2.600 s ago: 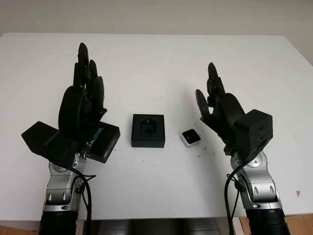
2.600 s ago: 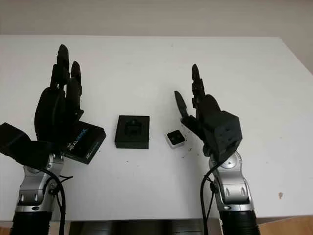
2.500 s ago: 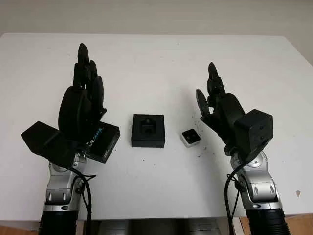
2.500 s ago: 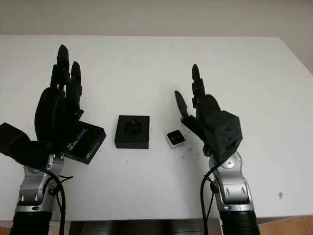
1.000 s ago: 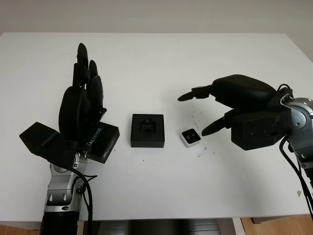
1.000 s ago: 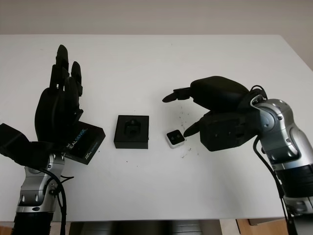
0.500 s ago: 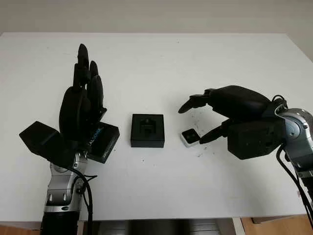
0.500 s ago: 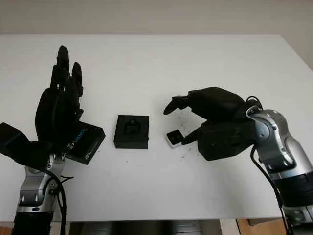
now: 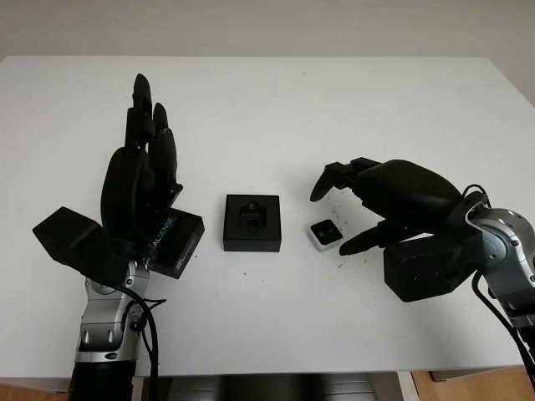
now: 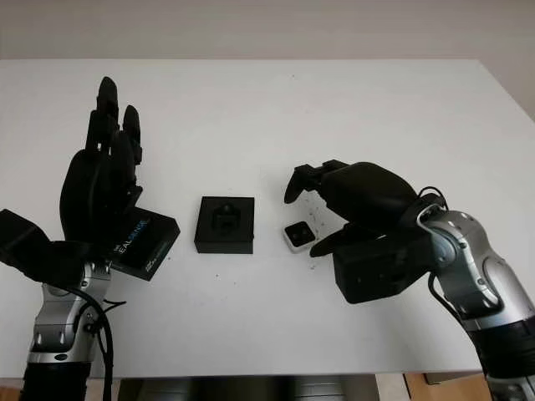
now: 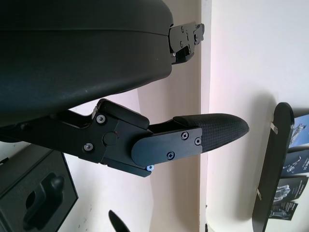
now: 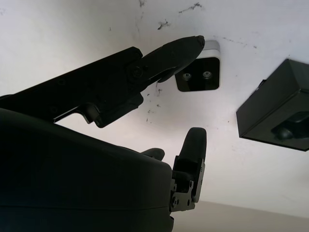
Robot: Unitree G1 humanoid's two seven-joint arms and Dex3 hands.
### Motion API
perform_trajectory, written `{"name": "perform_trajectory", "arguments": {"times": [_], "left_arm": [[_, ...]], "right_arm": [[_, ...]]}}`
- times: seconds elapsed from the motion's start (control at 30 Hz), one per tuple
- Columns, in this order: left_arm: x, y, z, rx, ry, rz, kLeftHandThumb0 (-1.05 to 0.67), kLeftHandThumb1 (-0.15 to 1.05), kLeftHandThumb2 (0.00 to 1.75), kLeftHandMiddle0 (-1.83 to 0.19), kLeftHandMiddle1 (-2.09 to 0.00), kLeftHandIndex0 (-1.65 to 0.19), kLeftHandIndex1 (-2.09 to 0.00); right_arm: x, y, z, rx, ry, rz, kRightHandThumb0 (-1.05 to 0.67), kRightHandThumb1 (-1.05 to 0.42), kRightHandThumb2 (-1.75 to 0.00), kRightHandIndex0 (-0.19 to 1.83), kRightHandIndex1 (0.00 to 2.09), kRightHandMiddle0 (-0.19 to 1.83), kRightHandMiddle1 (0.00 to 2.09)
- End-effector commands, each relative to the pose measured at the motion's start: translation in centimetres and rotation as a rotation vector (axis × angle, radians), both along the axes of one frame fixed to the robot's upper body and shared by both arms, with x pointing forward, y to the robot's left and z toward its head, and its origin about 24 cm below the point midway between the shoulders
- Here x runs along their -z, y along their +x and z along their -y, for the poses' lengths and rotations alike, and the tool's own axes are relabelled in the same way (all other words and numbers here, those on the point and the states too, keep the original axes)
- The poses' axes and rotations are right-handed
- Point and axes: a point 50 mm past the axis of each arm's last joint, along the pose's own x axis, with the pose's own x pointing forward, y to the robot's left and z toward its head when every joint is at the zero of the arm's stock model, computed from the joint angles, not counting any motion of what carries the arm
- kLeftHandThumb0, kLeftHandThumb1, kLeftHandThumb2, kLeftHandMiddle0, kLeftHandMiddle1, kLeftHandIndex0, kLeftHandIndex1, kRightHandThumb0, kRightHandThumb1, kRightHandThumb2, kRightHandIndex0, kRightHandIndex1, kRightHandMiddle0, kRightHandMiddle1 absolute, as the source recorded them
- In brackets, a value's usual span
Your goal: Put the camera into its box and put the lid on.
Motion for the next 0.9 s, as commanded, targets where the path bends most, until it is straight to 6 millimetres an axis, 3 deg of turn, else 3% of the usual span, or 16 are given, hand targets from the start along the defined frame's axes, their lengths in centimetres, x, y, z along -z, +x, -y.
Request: {"name": "perform_trajectory", "arguments": {"times": [0.0, 0.5, 0.87], "left_arm": [[-0.2, -0.3, 0.0, -0.002, 0.003, 0.018, -0.78, 1.05, 0.62, 0.19, 0.00, 0.19, 0.00], [0.0, -0.3, 0.0, -0.008, -0.006, 0.014, -0.78, 1.05, 0.60, 0.19, 0.00, 0.19, 0.00], [0.1, -0.3, 0.0, -0.014, -0.008, 0.015, -0.78, 1.05, 0.60, 0.19, 0.00, 0.19, 0.00]], "right_arm": [[0.6, -0.1, -0.1, -0.010, 0.010, 0.004, -0.66, -0.87, -0.05, 0.15, 0.33, -0.11, 1.34], [2.3, 0.8, 0.2, 0.003, 0.039, 0.031, -0.65, -0.88, -0.06, 0.27, 0.42, -0.04, 1.28], [2.7, 0.7, 0.2, 0.006, 0.040, -0.007, -0.64, -0.87, -0.05, 0.21, 0.62, 0.01, 1.23]]}}
